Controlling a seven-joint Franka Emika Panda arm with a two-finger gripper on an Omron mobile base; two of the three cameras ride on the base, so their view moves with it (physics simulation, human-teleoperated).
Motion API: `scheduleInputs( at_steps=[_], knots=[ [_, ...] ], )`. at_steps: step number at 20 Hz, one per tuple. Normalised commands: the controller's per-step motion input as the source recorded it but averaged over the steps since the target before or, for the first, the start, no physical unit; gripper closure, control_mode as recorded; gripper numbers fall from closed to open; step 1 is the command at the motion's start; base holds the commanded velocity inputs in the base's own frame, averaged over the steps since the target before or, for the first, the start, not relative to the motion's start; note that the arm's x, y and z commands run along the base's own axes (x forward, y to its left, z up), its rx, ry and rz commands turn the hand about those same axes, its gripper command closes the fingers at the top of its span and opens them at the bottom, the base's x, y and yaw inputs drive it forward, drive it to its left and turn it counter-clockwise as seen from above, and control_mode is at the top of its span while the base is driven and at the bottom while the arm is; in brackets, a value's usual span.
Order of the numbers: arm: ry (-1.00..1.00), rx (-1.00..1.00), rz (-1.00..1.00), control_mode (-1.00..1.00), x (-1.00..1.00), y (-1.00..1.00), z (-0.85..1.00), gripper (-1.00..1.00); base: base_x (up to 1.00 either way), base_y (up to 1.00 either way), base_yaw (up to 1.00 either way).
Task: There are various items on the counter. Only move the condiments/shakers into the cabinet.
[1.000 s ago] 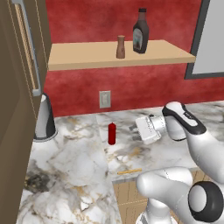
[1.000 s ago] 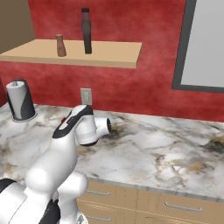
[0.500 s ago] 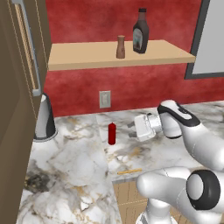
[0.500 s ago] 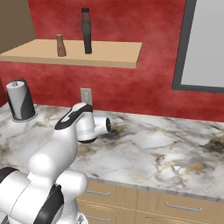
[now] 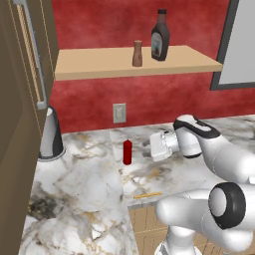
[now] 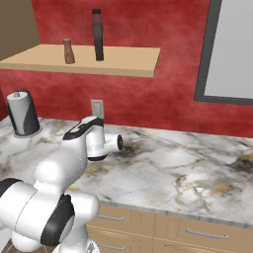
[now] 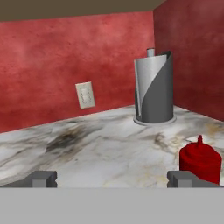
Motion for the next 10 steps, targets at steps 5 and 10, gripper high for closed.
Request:
scheduleInputs(
  at_steps=[5, 10],
  knots=[
    [0.05, 0.0, -0.03, -1.0, 0.19, 0.15, -0.15, -1.0, 0.0, 0.0, 0.0],
    [0.05, 0.0, -0.03, -1.0, 0.25, 0.17, -0.17, -1.0, 0.0, 0.0, 0.0]
  ],
)
